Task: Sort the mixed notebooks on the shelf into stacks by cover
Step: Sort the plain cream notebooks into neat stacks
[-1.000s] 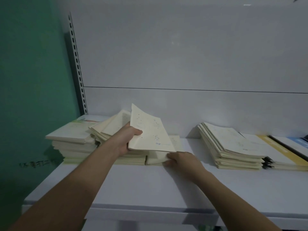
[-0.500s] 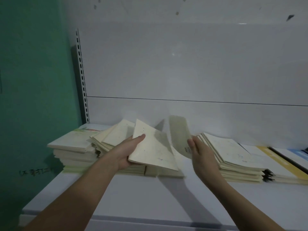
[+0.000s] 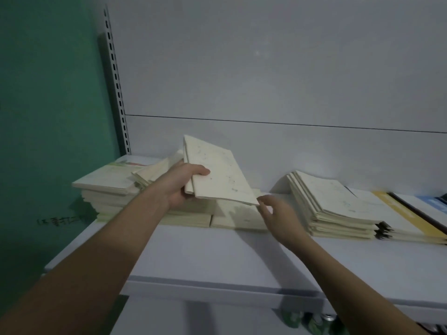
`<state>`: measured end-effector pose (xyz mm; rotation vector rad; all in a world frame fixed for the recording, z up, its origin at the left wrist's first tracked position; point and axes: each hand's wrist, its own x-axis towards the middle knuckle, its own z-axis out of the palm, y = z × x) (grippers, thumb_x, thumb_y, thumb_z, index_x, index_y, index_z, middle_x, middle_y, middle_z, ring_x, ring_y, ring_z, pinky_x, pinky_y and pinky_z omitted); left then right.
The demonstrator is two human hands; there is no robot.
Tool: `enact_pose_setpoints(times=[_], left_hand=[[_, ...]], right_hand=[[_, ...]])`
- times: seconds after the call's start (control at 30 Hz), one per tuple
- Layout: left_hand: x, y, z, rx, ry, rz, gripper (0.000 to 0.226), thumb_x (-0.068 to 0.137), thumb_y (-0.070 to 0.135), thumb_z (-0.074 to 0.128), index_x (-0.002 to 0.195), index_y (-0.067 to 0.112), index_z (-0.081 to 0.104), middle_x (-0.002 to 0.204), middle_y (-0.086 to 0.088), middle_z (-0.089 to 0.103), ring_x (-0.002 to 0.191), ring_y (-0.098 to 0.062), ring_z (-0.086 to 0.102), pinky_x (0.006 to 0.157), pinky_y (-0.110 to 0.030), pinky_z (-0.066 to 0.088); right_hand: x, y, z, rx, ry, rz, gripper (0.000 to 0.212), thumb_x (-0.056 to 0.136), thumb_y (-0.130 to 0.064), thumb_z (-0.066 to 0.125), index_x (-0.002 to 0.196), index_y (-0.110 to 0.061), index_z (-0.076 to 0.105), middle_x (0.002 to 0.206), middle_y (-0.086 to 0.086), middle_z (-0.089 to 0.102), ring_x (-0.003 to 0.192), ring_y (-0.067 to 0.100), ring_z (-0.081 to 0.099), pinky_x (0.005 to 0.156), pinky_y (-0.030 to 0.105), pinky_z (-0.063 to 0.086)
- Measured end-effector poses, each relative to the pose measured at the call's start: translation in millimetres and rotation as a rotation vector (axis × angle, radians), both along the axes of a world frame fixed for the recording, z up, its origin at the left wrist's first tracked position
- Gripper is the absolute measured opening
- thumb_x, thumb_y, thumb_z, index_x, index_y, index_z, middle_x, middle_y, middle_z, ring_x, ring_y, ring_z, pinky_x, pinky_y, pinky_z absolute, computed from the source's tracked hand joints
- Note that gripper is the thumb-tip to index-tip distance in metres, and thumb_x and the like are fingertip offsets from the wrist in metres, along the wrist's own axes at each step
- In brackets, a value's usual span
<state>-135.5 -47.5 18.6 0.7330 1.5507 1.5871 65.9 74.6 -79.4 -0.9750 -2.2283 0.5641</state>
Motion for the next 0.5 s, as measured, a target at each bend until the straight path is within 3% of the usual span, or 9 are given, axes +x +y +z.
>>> enact_pose_setpoints(times=[0.03, 0.1, 0.17, 0.3, 0.4, 0.5], left_hand=[[-2, -2, 3, 0.001, 0.004, 0.017, 0.040, 0.087, 0.003, 0.061, 0.126, 0.012, 0.055, 0.112, -0.013, 0.071, 0.097, -0.028, 0.069, 0.083, -0.043, 0.055], [-3, -7, 6, 0.000, 0.001, 0.031, 0.040, 0.089, 0.003, 0.057, 0.128, 0.009, 0.054, 0.116, -0.016, 0.069, 0.094, -0.030, 0.068, 0.075, -0.040, 0.056], [-4, -12, 7, -0.002, -0.021, 0.027, 0.037, 0.090, 0.003, 0.053, 0.127, 0.010, 0.054, 0.116, -0.015, 0.068, 0.091, -0.028, 0.068, 0.066, -0.035, 0.056], [-5, -24, 4, 0.017, -0.084, 0.029, 0.027, 0.091, 0.001, 0.051, 0.115, 0.010, 0.060, 0.104, -0.006, 0.072, 0.088, -0.021, 0.069, 0.055, -0.028, 0.058], [-10, -33, 2, 0.022, -0.079, 0.042, 0.023, 0.090, 0.002, 0.052, 0.108, 0.011, 0.062, 0.099, -0.005, 0.074, 0.087, -0.021, 0.070, 0.059, -0.029, 0.057], [-15, -42, 2, -0.002, -0.068, 0.050, 0.023, 0.089, 0.005, 0.053, 0.109, 0.012, 0.062, 0.100, -0.007, 0.074, 0.090, -0.024, 0.069, 0.063, -0.029, 0.056]], right_hand=[[-4, -2, -3, 0.013, -0.140, 0.053, 0.043, 0.097, -0.045, 0.048, 0.132, -0.020, 0.055, 0.136, -0.002, 0.056, 0.123, 0.018, 0.052, 0.097, 0.029, 0.040], [-13, -9, -4, 0.022, -0.358, 0.161, 0.067, 0.092, -0.054, 0.054, 0.147, -0.020, 0.038, 0.152, -0.002, 0.038, 0.137, 0.019, 0.038, 0.109, 0.034, 0.031], [-20, -11, -7, 0.020, -0.475, 0.206, 0.071, 0.092, -0.053, 0.055, 0.148, -0.016, 0.033, 0.153, 0.003, 0.035, 0.137, 0.024, 0.035, 0.111, 0.038, 0.030], [-20, -6, -14, 0.075, -0.501, 0.130, 0.039, 0.099, -0.044, 0.046, 0.125, -0.017, 0.056, 0.127, 0.005, 0.060, 0.109, 0.027, 0.057, 0.090, 0.036, 0.046], [-17, -2, -16, 0.221, -0.558, 0.089, 0.027, 0.101, -0.032, 0.041, 0.118, -0.024, 0.061, 0.114, 0.003, 0.064, 0.099, 0.028, 0.060, 0.076, 0.033, 0.043], [-11, 7, -11, 0.169, -0.348, 0.012, 0.017, 0.100, -0.025, 0.042, 0.091, -0.025, 0.057, 0.092, 0.002, 0.061, 0.088, 0.030, 0.060, 0.069, 0.035, 0.039]])
